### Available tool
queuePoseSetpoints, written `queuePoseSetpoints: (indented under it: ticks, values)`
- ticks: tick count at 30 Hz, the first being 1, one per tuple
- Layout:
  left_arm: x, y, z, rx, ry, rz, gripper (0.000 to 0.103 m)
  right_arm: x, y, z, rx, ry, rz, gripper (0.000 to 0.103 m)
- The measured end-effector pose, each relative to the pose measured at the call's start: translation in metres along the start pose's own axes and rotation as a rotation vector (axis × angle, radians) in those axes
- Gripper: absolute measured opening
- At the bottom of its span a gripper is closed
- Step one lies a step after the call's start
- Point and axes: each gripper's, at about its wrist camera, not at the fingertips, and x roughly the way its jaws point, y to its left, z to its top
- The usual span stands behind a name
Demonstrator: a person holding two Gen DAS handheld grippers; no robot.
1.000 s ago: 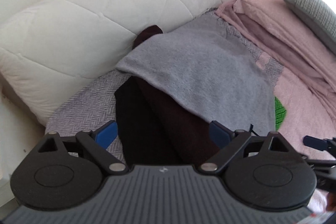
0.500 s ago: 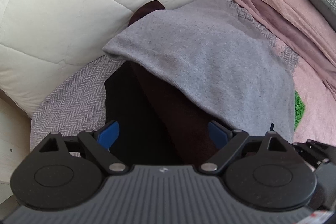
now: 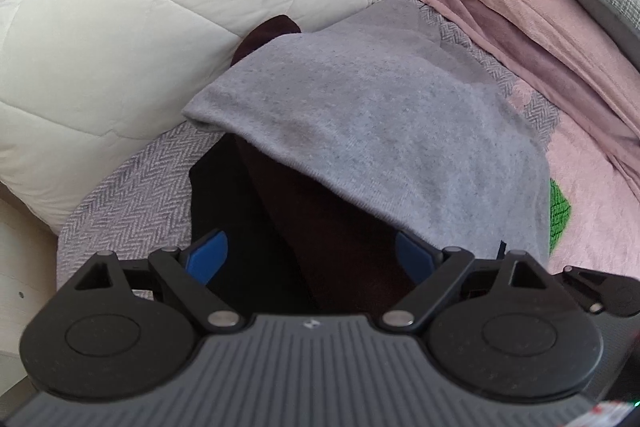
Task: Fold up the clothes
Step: 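Lift the grey garment with the right gripper and drop it on the open bed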
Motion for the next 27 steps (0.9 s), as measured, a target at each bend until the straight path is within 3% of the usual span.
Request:
queuePoseSetpoints:
  ticks: [5, 10, 13, 16, 24, 27]
  values:
    - [-0.019, 0.007, 0.008, -0.024, -0.048, 0.012, 0.085, -0.055, -0.021, 0.013, 0.066, -0.225, -0.110, 0.001]
    - [-0.056, 0.005, 0.021, -0.023, -0.142, 0.013, 0.083, -0.133, -0.039, 0.051, 0.126, -0.494, -0.222, 0.000]
    - [-0.087, -0.001, 0.026, -0.016, -0.206, -0.018, 0.083, -0.183, -0.056, 0.072, 0.189, -0.632, -0.277, 0.000]
    - [-0.119, -0.013, 0.027, -0.001, -0.256, -0.058, 0.083, -0.242, -0.062, 0.084, 0.157, -0.766, -0.323, 0.000]
    - [-0.205, -0.075, 0.006, 0.108, -0.342, -0.224, 0.083, -0.427, -0.066, 0.063, 0.089, -1.014, -0.488, 0.000]
    - [-0.243, -0.113, -0.014, 0.158, -0.364, -0.319, 0.083, -0.503, -0.064, 0.047, 0.064, -1.018, -0.567, 0.001]
